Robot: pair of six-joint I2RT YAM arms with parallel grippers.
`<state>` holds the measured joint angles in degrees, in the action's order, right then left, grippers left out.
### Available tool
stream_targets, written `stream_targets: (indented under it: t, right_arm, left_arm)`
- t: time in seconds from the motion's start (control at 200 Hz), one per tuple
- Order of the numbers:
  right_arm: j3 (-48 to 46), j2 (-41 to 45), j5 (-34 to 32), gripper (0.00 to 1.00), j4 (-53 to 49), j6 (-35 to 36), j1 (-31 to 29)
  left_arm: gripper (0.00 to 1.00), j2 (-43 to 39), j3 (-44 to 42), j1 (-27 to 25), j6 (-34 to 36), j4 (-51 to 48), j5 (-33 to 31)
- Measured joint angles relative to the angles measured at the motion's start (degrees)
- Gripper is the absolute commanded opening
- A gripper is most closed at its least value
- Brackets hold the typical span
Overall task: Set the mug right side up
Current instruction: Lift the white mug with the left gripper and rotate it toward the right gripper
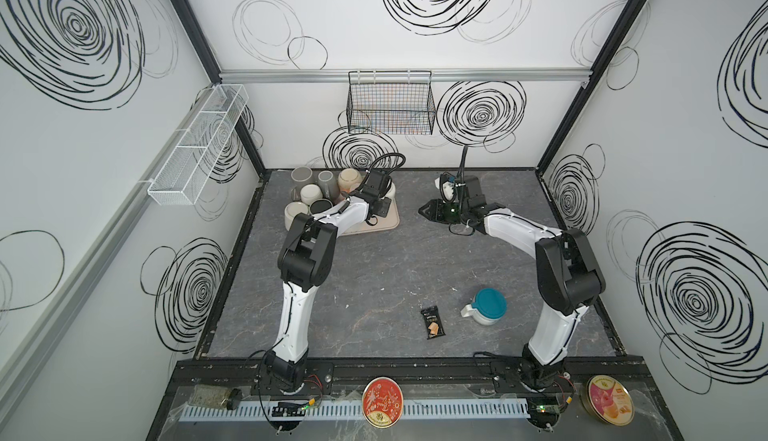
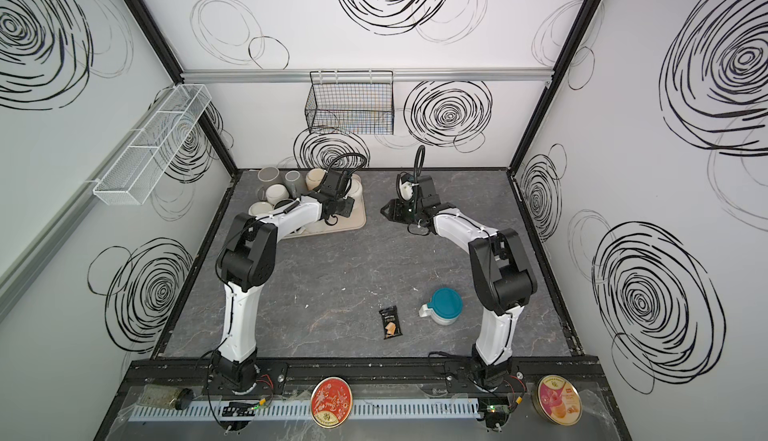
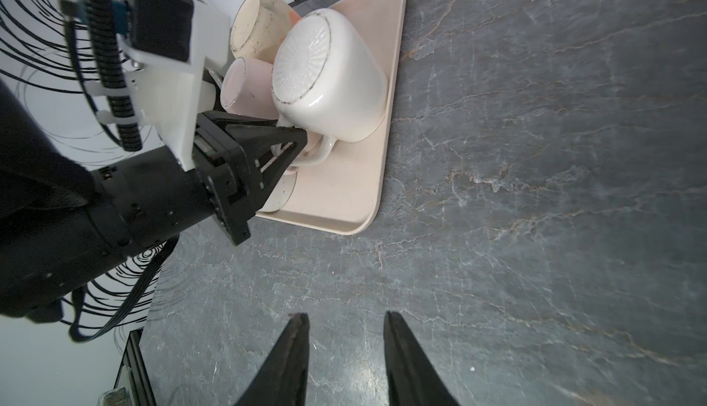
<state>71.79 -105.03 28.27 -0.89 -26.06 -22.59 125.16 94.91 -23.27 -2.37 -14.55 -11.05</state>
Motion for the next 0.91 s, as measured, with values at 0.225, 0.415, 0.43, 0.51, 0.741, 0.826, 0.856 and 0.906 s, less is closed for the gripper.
stream_targets:
  t: [0.225,0.415,0.43,0.51,0.741,0.826,0.856,0.906]
  right_arm:
    - [-0.7,1.95,1.64,0.39,1.66,-1.68,0.24]
    - [-2.6,2.89,4.28,0.39,4.79,-4.87,0.55]
    - [-2.75,2.91,4.5,0.4,4.96,-5.16,0.55]
    - [-3.78,2.95,5.51,0.4,6.47,-6.88,0.59]
    - [-4.74,4.02,6.01,0.4,8.09,-9.64,-0.09]
    - [-5.2,5.42,6.51,0.4,10.43,-11.91,-0.48]
    - [-5.62,5.99,6.64,0.4,11.65,-12.81,-0.59]
    - [-6.93,7.28,6.86,0.4,14.45,-14.73,-0.87]
  left_arm:
    - [0.0,-2.4,-4.33,-0.79,-2.21,2.71,0.11]
    - [0.0,-8.66,-11.69,-1.62,-5.92,5.05,3.26]
    - [0.0,-9.29,-12.52,-1.66,-6.27,5.51,3.58]
    - [0.0,-13.73,-17.81,-1.62,-9.4,9.03,6.19]
    - [0.0,-21.7,-25.18,-0.66,-18.03,18.99,14.36]
    - [0.0,-23.71,-27.71,0.0,-21.7,23.74,16.72]
    - [0.0,-24.68,-29.09,0.31,-23.21,25.68,17.59]
    - [0.0,-26.27,-31.36,1.05,-25.59,28.26,18.82]
